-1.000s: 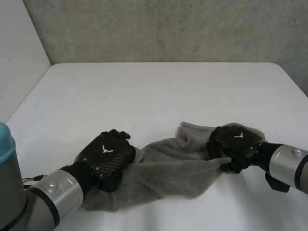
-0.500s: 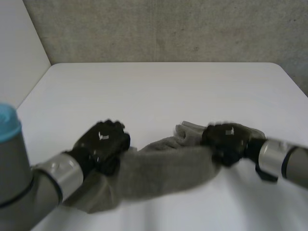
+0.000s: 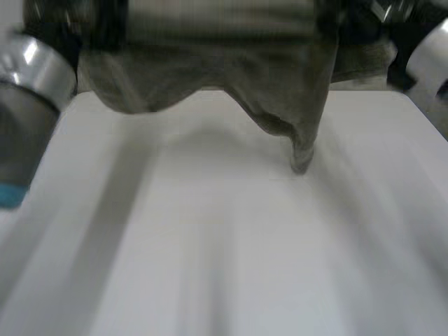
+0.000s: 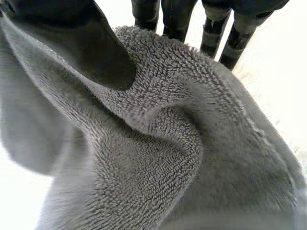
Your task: Fold the towel.
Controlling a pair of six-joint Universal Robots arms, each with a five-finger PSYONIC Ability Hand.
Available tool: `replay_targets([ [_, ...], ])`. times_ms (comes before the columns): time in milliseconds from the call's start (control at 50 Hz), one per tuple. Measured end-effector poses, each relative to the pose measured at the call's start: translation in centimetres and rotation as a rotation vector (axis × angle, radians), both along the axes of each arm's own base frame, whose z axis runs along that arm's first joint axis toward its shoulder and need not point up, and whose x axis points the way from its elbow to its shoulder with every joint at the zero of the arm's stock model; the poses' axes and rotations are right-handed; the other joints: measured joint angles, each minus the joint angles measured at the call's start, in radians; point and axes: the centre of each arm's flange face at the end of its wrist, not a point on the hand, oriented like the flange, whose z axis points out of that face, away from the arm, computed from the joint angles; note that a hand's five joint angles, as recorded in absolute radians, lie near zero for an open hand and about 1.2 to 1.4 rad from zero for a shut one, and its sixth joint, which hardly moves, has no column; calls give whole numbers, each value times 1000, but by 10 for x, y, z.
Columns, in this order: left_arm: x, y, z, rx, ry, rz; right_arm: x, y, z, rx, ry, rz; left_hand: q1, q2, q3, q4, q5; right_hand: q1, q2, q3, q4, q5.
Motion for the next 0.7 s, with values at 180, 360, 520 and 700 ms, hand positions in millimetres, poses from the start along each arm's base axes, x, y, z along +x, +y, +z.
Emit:
replay_targets([
  [180,21,28,-131,365,-172,-53,-8,32,-99,140,255,-7,0,0,0,0,0,0,0,0,0,0],
  [360,36,50,-207,575,-348,-52,-14,52,-194,345,438,29,0,0,0,0,0,0,0,0,0,0],
  [520,44,45,-211,572,-397,-17,-18,49,-224,413,485,24,0,0,0,0,0,-53,-50,0,0,-74],
  [700,51,40,-203,555,-379,12,-28,37,-223,428,460,-27,0,0,0,0,15,-411,-401,0,0,-420],
])
